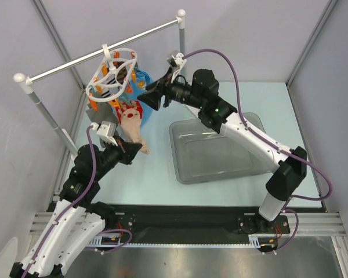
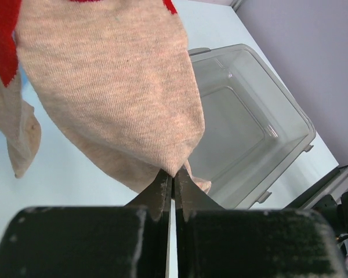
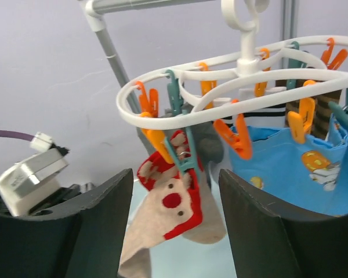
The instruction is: Remove the socks clipped to the hanger
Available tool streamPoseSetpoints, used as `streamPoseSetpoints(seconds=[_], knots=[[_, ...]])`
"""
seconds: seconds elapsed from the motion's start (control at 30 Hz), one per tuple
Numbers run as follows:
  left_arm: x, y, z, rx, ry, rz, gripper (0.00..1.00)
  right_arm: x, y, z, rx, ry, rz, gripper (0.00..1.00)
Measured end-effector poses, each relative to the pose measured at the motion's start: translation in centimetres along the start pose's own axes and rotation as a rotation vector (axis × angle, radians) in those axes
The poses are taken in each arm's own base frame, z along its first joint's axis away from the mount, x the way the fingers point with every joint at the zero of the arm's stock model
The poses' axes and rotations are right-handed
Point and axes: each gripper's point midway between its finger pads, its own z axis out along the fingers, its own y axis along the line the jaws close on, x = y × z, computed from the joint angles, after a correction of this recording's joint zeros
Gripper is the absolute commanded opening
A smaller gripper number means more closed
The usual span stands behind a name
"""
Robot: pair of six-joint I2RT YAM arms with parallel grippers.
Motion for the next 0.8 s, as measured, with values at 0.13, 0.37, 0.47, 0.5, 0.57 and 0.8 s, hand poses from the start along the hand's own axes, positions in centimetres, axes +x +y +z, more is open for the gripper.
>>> streamPoseSetpoints(seconds=[0.13,0.37,0.47,0.5,0.57,0.8], knots=[[0.1,-0.1,0.0,0.008,0.004,0.0,0.0,0.7,-0.9,1.2,0.008,0.036,-0.062,0.7],[0.1,-0.3,0.0,0.019,0.008,0.008,0.0,4.0,-1.0,3.8,-0.031,0.115,-0.142,0.77],[0.2,-0.4,-0.1,0.024,0.01,0.011,0.0,5.0,-1.5,4.4,-0.047,0.129,-0.159,0.77],[0.2,-0.4,-0.1,0.025,0.01,0.012,0.0,5.2,-1.7,4.6,-0.051,0.132,-0.16,0.77],[0.2,-0.4,-0.1,0.027,0.01,0.017,0.0,5.5,-1.9,4.9,-0.061,0.136,-0.165,0.76],[0.3,-0.7,-0.1,0.042,0.017,0.018,0.0,4.9,-1.8,6.4,-0.084,0.102,-0.19,0.72]])
